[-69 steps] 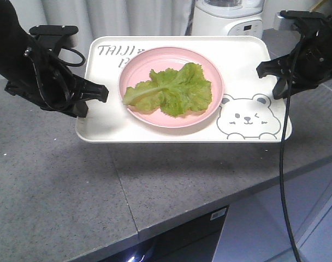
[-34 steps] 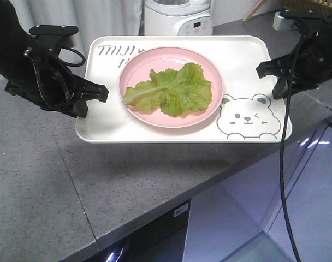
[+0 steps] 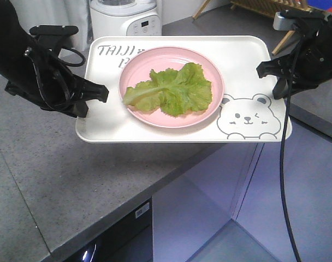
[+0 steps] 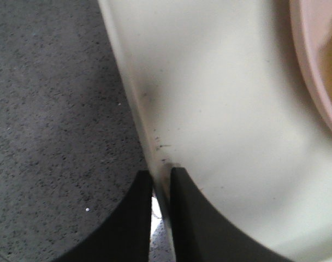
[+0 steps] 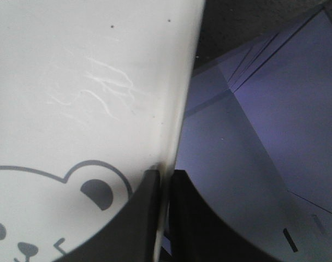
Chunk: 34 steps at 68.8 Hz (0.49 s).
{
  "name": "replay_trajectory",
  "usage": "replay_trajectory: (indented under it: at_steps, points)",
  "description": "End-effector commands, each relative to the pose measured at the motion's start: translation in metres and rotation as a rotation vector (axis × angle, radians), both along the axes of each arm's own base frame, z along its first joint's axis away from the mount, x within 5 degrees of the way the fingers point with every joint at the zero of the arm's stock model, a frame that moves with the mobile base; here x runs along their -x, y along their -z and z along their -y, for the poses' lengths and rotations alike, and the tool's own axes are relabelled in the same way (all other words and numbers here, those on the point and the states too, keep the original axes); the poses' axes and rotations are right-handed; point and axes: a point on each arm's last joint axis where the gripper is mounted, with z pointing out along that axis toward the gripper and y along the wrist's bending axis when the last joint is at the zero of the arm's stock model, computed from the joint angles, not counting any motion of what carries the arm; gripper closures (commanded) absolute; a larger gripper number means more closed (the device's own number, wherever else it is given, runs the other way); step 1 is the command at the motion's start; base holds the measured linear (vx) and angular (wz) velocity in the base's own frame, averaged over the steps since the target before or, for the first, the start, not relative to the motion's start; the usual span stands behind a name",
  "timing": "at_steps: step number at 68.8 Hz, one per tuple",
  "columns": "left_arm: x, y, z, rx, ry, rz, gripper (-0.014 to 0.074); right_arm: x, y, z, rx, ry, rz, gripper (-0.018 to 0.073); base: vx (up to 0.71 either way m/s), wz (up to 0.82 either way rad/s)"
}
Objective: Transfer vegetables to tray and serve
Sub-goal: 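Turn the base away from the counter while holding the tray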
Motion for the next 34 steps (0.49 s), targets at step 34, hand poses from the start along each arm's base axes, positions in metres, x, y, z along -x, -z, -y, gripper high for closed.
replay_trajectory:
  at_steps: [34]
  points:
    - [0.0082,-0.0315,0.0045,0.079,0.029,0.136,0.0602,0.0156,-0.0281,-0.0036,-0.028,-0.045,0.065,0.0565,0.0,-0.27]
